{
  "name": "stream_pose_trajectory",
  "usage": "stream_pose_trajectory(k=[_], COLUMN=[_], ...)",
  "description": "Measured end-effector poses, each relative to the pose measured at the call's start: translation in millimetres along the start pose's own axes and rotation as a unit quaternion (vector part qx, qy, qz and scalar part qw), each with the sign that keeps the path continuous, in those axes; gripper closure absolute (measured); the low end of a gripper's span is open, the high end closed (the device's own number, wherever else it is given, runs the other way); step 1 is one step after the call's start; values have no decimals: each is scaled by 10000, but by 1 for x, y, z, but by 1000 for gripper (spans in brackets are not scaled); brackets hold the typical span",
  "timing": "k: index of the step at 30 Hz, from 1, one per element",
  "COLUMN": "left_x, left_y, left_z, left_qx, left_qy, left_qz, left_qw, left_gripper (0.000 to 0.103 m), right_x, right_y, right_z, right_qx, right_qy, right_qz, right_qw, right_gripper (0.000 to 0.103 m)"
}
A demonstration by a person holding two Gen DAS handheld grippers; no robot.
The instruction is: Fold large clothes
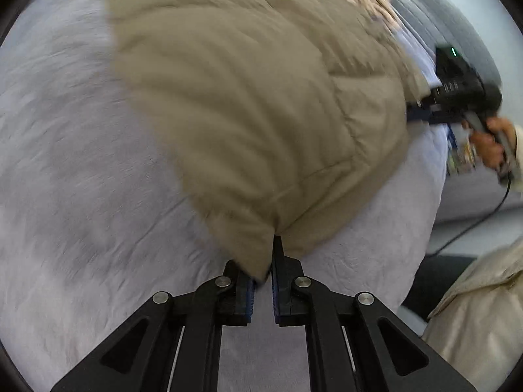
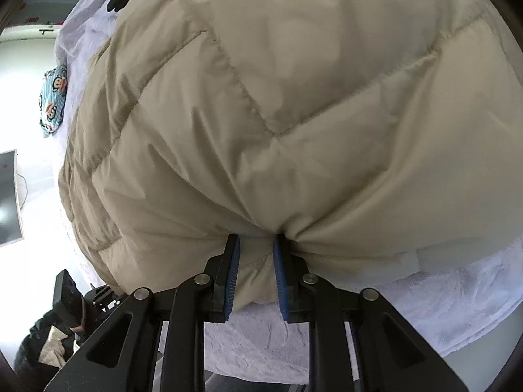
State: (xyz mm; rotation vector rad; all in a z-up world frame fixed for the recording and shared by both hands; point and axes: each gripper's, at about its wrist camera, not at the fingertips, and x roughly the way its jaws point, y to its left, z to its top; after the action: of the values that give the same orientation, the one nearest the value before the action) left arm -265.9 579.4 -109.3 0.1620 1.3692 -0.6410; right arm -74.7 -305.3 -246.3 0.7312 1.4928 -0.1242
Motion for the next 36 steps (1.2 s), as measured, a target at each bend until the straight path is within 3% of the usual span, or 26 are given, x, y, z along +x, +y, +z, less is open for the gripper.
stream_pose_trajectory(k=[4,7,9,11,13,15,18,20,25,34,36], left_x=[-48,-82,-86,-77,-60,-24,4,-2,-23,-50,-50], left_y=[8,8,-1,-18,-19,-15,4,6,-6,-62,-73], left_z=[-9,-1,8,28,41,55,55,53,52,51,52], left_qx=[-737,-1249,-1290,-1186,-1180,-1299,-1675,-1928,-2211,-2484,-2519], left_qy=[-522,-1191,-1423,-1545,-1469,-1152,-804,-822,-773,-866,-842], left_qz=[420,165,-5,93,325,838,1087,1095,1544,1775,1757], left_qw=[9950,9849,9814,9808,9815,9812,9766,9716,9598,9483,9479], left_gripper=[93,93,93,93,93,93,93,93,93,93,93], right_x=[-3,-2,-2,-5,-7,-13,-22,-32,-49,-66,-70], right_y=[-6,-5,-2,-2,-2,-1,2,5,0,-14,-16], right_z=[1,0,-3,-4,-6,-9,-14,-19,-24,-24,-23], right_qx=[58,24,14,38,56,24,-144,-341,-393,-354,-399], right_qy=[-28,-70,-106,-142,-164,-191,-227,-290,-342,-306,-279], right_qz=[38,-5,-19,-9,-7,-18,-67,-193,-172,176,226], right_qw=[10000,10000,9999,9999,9998,9998,9996,9988,9985,9988,9986], right_gripper=[81,81,81,80,80,80,78,78,78,77,70])
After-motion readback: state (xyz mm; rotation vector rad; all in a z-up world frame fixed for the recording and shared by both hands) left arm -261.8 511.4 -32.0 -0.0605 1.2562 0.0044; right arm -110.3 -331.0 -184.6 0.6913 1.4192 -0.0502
